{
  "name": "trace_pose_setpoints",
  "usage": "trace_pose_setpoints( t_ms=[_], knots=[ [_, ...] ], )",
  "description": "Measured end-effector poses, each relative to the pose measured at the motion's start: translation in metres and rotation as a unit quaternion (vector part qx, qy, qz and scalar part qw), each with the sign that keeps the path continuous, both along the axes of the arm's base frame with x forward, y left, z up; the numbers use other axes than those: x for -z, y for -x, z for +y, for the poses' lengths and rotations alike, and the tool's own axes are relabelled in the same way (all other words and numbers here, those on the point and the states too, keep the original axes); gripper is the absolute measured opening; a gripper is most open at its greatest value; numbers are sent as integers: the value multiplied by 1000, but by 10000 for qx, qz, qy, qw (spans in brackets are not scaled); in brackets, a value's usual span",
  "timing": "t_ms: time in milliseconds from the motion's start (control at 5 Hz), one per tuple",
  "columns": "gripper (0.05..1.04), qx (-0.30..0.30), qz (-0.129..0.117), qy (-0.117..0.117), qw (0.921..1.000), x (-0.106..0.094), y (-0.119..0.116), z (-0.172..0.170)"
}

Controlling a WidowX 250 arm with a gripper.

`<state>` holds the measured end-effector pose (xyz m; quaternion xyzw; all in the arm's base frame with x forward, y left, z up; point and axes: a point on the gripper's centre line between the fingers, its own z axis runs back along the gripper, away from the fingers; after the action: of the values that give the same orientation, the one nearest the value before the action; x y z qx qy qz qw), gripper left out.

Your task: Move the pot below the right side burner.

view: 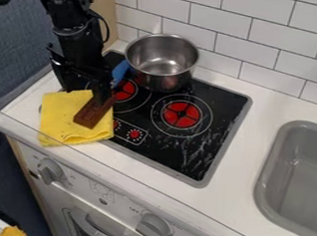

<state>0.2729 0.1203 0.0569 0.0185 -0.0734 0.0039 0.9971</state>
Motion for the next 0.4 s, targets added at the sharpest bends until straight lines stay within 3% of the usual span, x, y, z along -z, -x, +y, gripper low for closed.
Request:
trace_pose_setpoints(
  t_ms=[200,400],
  knots=[
    [999,-13,147,105,9998,8,2,-4],
    [999,103,54,270,9996,-9,-18,-24]
  ],
)
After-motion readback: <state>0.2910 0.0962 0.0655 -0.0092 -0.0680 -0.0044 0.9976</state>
